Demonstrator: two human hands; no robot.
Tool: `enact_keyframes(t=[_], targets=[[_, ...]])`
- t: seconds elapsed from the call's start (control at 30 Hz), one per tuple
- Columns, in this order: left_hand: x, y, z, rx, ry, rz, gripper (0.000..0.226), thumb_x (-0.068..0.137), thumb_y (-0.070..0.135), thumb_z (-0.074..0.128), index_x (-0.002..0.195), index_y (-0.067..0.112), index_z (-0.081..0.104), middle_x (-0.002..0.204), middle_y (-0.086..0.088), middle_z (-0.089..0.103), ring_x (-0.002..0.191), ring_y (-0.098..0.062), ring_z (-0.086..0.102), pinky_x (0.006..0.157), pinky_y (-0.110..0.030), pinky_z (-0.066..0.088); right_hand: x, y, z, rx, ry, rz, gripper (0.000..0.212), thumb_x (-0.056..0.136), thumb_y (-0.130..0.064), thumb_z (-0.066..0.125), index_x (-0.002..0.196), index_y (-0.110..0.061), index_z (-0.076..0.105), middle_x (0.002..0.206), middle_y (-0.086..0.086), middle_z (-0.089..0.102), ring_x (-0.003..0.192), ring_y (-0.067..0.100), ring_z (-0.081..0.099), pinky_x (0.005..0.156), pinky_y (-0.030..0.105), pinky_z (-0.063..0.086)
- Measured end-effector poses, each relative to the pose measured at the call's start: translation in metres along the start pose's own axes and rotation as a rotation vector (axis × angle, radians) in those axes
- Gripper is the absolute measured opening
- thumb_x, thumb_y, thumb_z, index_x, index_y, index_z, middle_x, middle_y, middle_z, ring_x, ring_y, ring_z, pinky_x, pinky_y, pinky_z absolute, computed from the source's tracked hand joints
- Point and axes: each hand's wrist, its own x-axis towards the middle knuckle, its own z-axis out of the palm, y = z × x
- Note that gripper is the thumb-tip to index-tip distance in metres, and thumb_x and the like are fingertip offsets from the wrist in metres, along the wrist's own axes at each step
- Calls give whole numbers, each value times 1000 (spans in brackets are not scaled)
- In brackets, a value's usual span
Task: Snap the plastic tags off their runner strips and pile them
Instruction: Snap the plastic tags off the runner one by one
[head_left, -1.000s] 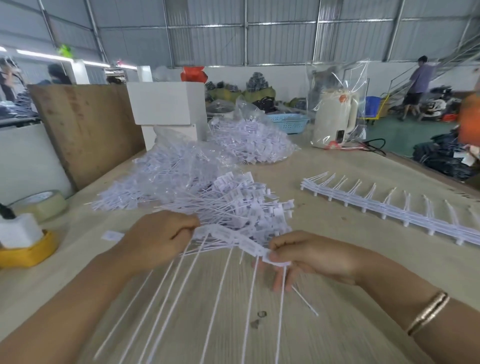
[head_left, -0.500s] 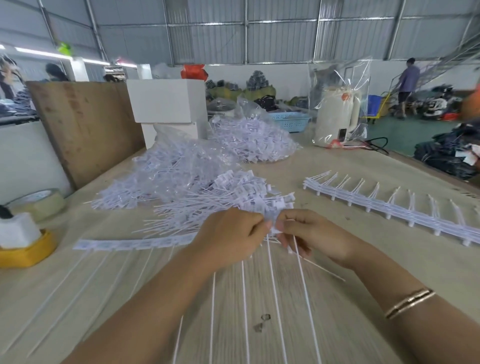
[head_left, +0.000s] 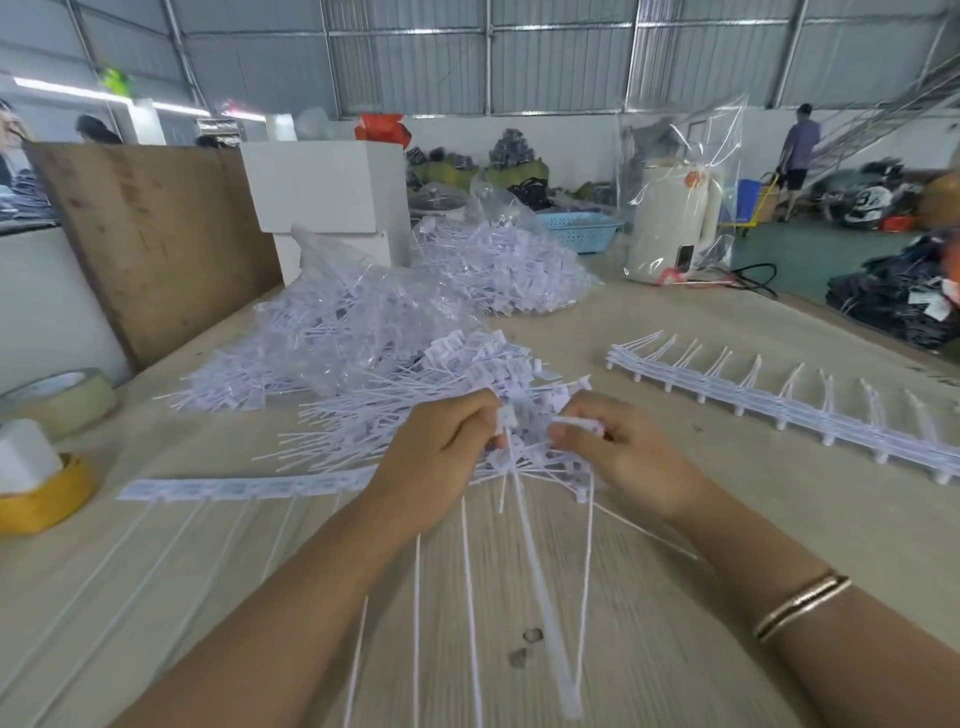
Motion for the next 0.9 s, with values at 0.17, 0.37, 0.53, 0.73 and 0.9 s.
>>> enact_keyframes(t=[0.17,0.37,0.53,0.73,0.9], targets=[[-1,-2,-2,151,-68,30,26,79,20,34,97,27,51,65,-1,56,60,-21,52,62,-42,43,8,12,3,-488,-69,-234,20,77,-17,77,70,-4,62,76,7,54,73,20,50,71,33,39],[-4,-3,6,147,-150,44,42,84,4,40,121,24,41,93,13,50,72,-3,48,66,-22,38,3,5,3,-414,-3,-187,23,88,-24,51,89,-8,68,88,0,59,84,11,50,81,22,36],[-8,3,12,146,-162,79,36,92,8,47,125,22,42,89,23,45,73,8,47,63,-9,32,-4,-11,13,-169,-119,-106,30,91,-26,57,72,-5,67,74,16,59,74,25,55,73,27,40],[-4,-2,-3,379,-149,63,32,95,45,36,72,26,49,67,7,52,62,-7,49,64,-33,40,-4,-11,12,46,-82,-48,22,89,-4,57,71,-9,67,71,3,57,70,8,53,71,19,41],[-4,-3,7,80,-108,-3,41,96,30,49,56,31,44,48,11,38,48,-3,35,51,-19,28,-3,-15,19,158,18,-19,21,90,-2,53,72,-4,62,72,8,53,69,11,51,70,22,40]])
